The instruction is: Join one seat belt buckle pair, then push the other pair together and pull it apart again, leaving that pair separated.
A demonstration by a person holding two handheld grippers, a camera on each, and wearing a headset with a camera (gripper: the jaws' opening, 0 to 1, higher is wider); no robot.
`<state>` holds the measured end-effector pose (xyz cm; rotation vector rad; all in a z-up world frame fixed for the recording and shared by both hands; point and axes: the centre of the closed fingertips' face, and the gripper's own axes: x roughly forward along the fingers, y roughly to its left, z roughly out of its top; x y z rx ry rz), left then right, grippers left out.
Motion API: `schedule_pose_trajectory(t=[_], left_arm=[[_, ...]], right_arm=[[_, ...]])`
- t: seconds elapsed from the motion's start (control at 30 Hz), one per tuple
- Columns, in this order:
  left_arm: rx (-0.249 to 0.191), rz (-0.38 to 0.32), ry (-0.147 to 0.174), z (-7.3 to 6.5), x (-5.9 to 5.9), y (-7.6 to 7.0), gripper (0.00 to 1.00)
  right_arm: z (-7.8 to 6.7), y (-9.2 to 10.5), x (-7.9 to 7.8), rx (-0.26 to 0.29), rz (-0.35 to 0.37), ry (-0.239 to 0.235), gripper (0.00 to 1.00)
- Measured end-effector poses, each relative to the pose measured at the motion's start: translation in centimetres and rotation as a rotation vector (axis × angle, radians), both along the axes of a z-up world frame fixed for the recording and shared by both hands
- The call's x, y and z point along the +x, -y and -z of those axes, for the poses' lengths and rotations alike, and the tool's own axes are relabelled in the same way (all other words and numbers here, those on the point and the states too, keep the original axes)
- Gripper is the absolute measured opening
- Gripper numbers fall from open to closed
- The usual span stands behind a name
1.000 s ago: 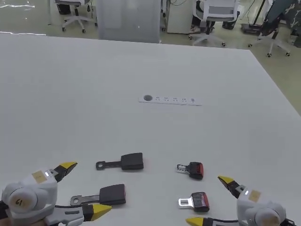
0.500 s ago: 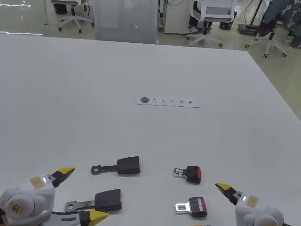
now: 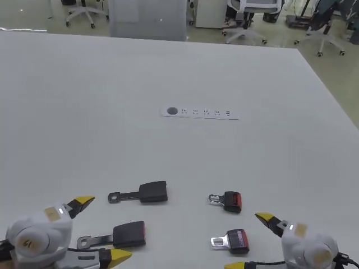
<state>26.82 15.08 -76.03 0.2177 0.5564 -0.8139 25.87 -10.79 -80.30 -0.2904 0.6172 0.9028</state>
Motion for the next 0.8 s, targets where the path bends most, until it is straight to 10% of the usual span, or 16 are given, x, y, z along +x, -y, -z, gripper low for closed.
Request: schedule_pose_trajectory(t=[0.8], left_arm=[[0.101,0.165,-0.076,4.8,0.5,1.9,0.84]], right_arm=[[2.9,-0.1,0.8,-0.077,-0.169,-0.104,0.81]])
